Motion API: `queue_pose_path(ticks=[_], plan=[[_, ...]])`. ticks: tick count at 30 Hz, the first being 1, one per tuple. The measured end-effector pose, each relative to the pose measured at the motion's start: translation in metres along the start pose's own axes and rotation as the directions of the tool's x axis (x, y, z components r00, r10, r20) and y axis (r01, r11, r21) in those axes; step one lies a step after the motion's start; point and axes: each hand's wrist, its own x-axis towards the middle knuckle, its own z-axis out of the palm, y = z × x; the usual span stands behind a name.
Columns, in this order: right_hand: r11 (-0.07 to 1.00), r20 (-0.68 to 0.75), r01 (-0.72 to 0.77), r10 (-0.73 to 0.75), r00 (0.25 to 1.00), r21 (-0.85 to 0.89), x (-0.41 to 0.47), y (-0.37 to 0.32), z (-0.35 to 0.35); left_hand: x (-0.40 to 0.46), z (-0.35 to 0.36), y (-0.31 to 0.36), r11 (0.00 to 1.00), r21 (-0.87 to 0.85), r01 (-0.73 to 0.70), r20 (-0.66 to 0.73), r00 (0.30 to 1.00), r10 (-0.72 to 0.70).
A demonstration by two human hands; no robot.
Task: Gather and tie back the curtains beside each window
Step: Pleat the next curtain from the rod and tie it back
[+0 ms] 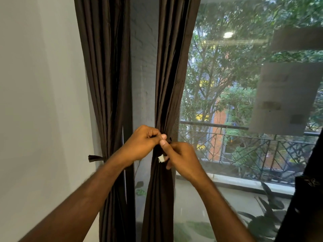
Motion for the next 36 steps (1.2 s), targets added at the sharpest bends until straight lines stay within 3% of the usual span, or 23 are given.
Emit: queue_pose_path(ticks=[4, 7, 11, 17, 23, 25, 27, 30, 33, 36], plan=[[0.982, 0.015, 0.107, -0.111, 0.994, 0.153, 0.001, -0.005, -0.005, 0.002, -0.003, 0.002, 1.0, -0.012, 0.012, 0.036, 0.999, -0.011], [0.98, 0.06, 0.001, -0.013, 0.998, 0.199, 0.001, -0.004, -0.008, -0.001, 0.0, 0.004, 0.998, -0.057, 0.017, 0.006, 1.0, -0.016], [0.999, 0.116, -0.037, 0.032, 0.993, 0.039, 0.001, -0.004, -0.007, -0.002, 0.005, 0.007, 0.994, -0.101, 0.05, -0.007, 0.999, -0.051], [0.977, -0.035, 0.113, -0.108, 0.994, 0.182, 0.012, 0.009, -0.017, -0.006, 0.004, 0.01, 0.985, -0.168, -0.041, -0.021, 0.999, 0.038], [0.976, -0.01, 0.214, -0.214, 0.977, 0.047, 0.014, 0.025, -0.054, -0.001, -0.019, 0.0, 0.938, -0.346, -0.028, -0.123, 0.992, -0.016], [0.976, 0.01, 0.217, -0.217, 0.976, -0.026, 0.014, 0.034, -0.067, 0.001, -0.022, -0.005, 0.967, -0.247, -0.064, -0.137, 0.99, 0.03], [0.974, 0.005, 0.211, -0.211, 0.977, -0.08, 0.018, 0.042, -0.071, 0.003, -0.019, -0.008, 0.989, 0.013, -0.149, -0.112, 0.982, 0.149], [0.965, -0.014, 0.213, -0.217, 0.976, -0.152, 0.023, 0.047, -0.071, 0.01, -0.014, -0.013, 0.841, 0.459, -0.286, -0.039, 0.939, 0.341], [0.951, -0.005, 0.234, -0.24, 0.971, -0.2, 0.024, 0.048, -0.076, 0.016, -0.02, -0.012, 0.716, 0.582, -0.386, 0.021, 0.887, 0.461], [0.943, 0.017, 0.262, -0.264, 0.964, -0.205, 0.022, 0.052, -0.08, 0.017, -0.025, -0.013, 0.674, 0.578, -0.461, 0.07, 0.85, 0.522]])
